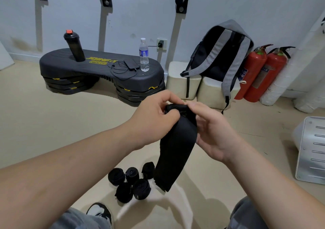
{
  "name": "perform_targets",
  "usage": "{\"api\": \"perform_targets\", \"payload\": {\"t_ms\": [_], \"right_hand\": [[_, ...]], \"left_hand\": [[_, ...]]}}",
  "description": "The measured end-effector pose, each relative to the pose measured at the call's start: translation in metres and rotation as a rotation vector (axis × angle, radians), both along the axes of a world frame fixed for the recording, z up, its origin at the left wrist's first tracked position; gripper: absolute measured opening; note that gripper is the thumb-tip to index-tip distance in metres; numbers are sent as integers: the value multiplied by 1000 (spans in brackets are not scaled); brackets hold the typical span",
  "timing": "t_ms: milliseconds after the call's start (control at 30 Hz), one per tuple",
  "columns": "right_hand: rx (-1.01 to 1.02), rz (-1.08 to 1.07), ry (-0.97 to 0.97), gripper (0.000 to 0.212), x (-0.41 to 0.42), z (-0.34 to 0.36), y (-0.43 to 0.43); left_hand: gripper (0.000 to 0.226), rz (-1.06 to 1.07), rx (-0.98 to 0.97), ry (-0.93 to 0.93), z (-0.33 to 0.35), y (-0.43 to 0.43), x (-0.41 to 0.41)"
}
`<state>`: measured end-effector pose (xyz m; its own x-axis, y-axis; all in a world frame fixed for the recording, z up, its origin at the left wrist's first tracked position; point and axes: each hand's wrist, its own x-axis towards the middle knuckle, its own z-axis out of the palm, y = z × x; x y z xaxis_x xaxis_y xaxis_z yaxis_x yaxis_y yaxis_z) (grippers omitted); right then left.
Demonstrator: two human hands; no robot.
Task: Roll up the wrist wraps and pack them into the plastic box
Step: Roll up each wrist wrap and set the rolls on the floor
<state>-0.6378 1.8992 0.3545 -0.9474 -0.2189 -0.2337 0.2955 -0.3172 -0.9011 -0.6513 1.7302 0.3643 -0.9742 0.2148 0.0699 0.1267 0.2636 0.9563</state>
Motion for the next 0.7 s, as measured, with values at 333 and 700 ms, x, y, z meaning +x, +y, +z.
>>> {"api": "perform_targets", "payload": {"t_ms": [333, 700], "right_hand": [[-20, 98, -23, 46, -2, -2, 8], [15, -34, 180, 24, -2, -9, 10]], "left_hand": [[34, 4, -76, 233, -8, 0, 2], [37, -113, 79, -260, 6, -1, -2]]}}
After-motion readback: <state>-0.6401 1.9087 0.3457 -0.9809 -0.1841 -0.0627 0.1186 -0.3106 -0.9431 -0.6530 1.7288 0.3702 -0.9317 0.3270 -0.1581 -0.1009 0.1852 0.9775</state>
